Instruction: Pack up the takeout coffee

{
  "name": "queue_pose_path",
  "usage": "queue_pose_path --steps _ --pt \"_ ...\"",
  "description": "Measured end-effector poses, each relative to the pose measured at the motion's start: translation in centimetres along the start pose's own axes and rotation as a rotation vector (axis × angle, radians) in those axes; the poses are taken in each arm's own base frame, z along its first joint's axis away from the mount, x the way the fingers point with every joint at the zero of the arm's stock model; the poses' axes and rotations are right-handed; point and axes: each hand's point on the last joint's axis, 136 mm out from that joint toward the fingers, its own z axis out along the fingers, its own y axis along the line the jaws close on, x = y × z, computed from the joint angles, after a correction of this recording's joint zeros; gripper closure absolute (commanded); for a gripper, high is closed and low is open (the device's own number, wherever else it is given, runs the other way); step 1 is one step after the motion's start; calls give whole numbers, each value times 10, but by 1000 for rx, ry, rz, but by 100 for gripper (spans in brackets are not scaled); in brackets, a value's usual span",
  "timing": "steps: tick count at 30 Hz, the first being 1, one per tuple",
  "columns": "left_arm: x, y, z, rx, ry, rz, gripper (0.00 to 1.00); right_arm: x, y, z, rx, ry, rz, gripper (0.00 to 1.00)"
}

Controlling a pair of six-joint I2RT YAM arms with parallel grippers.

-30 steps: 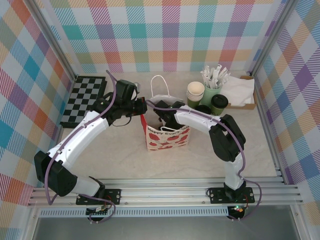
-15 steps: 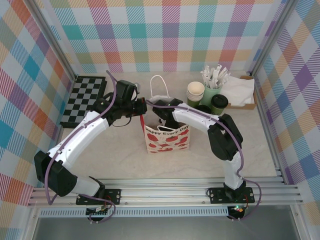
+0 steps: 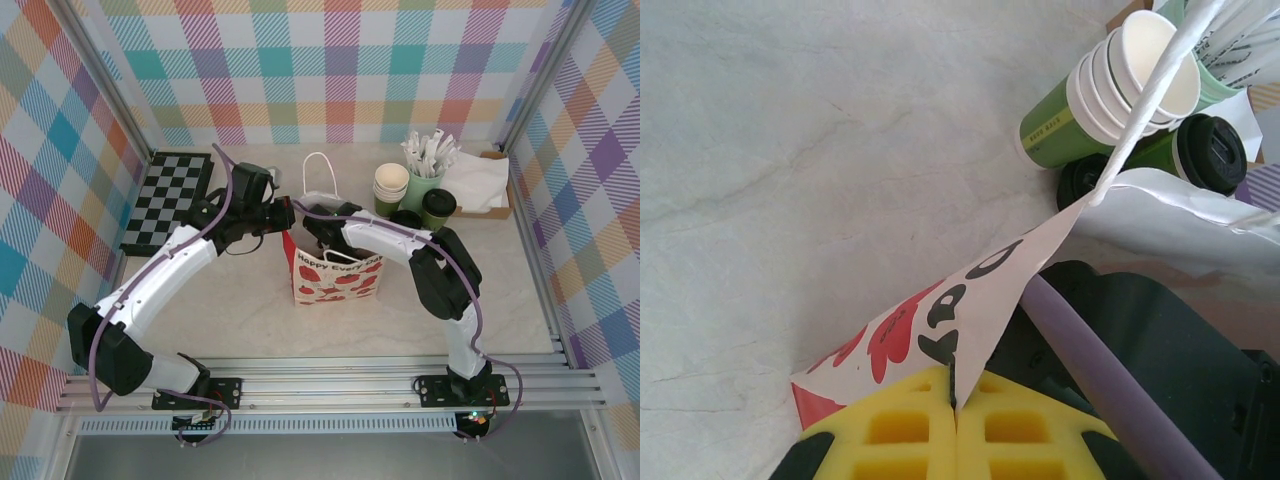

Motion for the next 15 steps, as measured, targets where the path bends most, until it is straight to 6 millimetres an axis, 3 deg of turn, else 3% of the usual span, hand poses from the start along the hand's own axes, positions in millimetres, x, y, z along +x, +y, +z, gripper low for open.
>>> queue_pose_path --steps 9,15 --pt "-5 -3 -2 14 -22 11 100 -20 -1 -1 16 -100 13 78" --pt "-4 -3 -2 16 -24 23 100 -27 0 -4 9 -156 7 68"
